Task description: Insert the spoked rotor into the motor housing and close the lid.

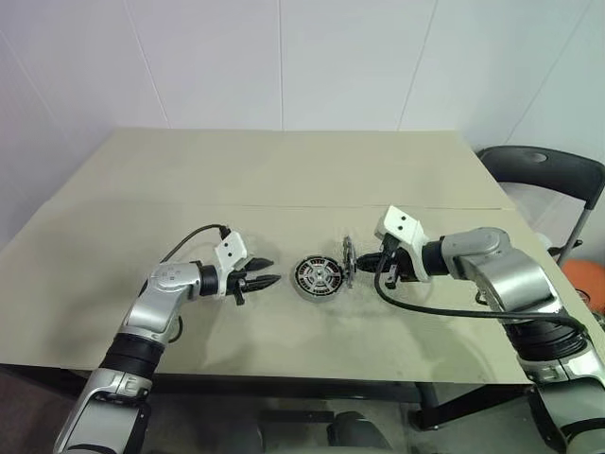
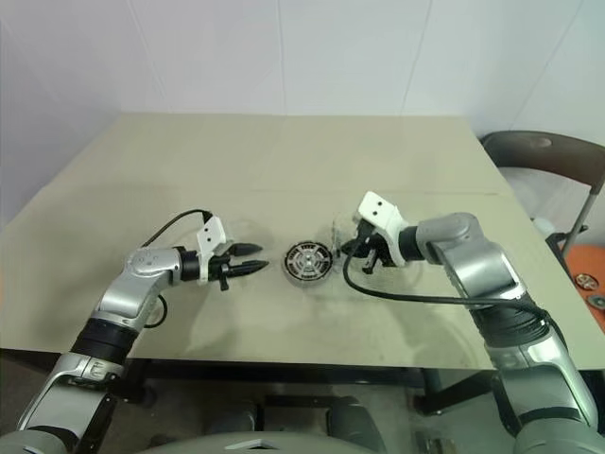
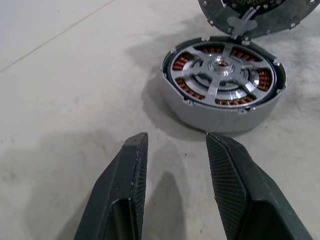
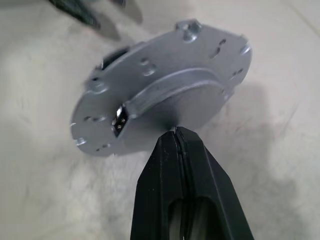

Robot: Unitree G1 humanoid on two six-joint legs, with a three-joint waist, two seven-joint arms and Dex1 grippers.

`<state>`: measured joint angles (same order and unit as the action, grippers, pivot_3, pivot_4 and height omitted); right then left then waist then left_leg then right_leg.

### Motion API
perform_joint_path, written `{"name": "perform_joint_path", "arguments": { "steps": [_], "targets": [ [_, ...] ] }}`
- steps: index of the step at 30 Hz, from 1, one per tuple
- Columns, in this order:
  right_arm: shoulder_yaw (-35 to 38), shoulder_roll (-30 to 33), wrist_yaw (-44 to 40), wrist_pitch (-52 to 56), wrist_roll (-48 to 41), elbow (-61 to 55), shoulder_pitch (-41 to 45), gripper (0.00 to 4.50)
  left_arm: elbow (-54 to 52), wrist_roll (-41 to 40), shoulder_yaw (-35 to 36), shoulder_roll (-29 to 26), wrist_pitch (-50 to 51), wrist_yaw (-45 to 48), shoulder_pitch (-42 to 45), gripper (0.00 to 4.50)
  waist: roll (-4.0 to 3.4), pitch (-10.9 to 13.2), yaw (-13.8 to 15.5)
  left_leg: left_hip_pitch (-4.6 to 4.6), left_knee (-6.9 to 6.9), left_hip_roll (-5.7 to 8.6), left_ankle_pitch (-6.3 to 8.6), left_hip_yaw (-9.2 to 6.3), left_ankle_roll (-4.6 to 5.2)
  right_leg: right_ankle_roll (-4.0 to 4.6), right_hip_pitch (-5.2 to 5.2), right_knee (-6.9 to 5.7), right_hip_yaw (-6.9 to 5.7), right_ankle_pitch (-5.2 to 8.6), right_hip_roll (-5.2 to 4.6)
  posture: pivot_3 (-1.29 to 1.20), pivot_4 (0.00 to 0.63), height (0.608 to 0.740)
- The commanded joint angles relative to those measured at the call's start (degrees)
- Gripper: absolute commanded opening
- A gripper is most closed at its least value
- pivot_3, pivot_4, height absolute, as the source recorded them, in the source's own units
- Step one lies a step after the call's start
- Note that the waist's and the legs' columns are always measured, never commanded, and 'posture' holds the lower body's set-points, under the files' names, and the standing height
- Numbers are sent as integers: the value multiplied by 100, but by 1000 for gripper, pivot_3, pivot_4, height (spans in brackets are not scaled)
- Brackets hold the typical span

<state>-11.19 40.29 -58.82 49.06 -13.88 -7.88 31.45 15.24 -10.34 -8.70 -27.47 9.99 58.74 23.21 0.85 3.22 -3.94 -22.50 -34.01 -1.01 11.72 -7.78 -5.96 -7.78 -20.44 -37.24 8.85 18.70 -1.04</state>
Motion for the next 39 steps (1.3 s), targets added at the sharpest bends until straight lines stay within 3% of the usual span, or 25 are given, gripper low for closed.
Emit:
{"name": "perform_joint_path", "arguments": {
  "steps": [1, 14, 19, 26, 30, 33, 39],
  "targets": [
    [224, -139, 113, 96, -270, -232, 139, 24, -69, 36, 25, -39, -119, 15, 92, 1940, 0, 0, -1, 0, 1, 0, 0, 0, 0, 0, -1, 0, 0, 0, 0, 0, 0, 740],
    [-100, -1388, 1276, 271, -281, 186, -371, 24, -38, 84, 22, -17, -163, -14, 70, 1940, 3, -3, 1, 0, 1, 0, 0, 0, 0, 0, 0, -1, 0, -1, 1, 0, 0, 740],
    [-42, -1527, 1679, 110, -148, 475, -373, 24, -2, 98, 62, -61, -183, -10, 78, 1940, 5, -4, -5, 8, -4, 0, 0, -1, 0, 0, 6, -7, 0, -1, 2, 0, 0, 740],
    [-26, -1515, 1746, 8, -227, 557, -340, 2244, -19, 64, 92, -42, -174, -20, 147, 1940, 6, -5, -5, 8, -6, 0, 0, -1, 0, 0, 7, -6, 0, 0, 2, 0, 0, 740],
    [-476, -1289, 1197, 160, -434, 67, -629, 3586, -21, 77, 68, -24, -172, -23, 164, 1940, 6, -5, -5, 7, -4, 0, 0, -1, 0, 0, 5, -6, 0, 0, 2, 0, 0, 740],
    [-384, -1373, 1185, 74, -532, -78, -686, 4487, 4, 95, 52, -21, -179, -22, 160, 1940, 7, -5, -11, 7, -3, -1, 0, -2, 0, -1, 5, -6, 0, 0, 2, 0, 0, 740],
    [-486, -1449, 1488, -193, -184, 134, -572, 4487, 9, 107, 22, 8, -156, -28, 183, 1940, 8, -6, -12, 8, -6, -1, 0, -2, 0, -1, 6, -7, 0, 1, 3, 0, 0, 740]
  ]
}}
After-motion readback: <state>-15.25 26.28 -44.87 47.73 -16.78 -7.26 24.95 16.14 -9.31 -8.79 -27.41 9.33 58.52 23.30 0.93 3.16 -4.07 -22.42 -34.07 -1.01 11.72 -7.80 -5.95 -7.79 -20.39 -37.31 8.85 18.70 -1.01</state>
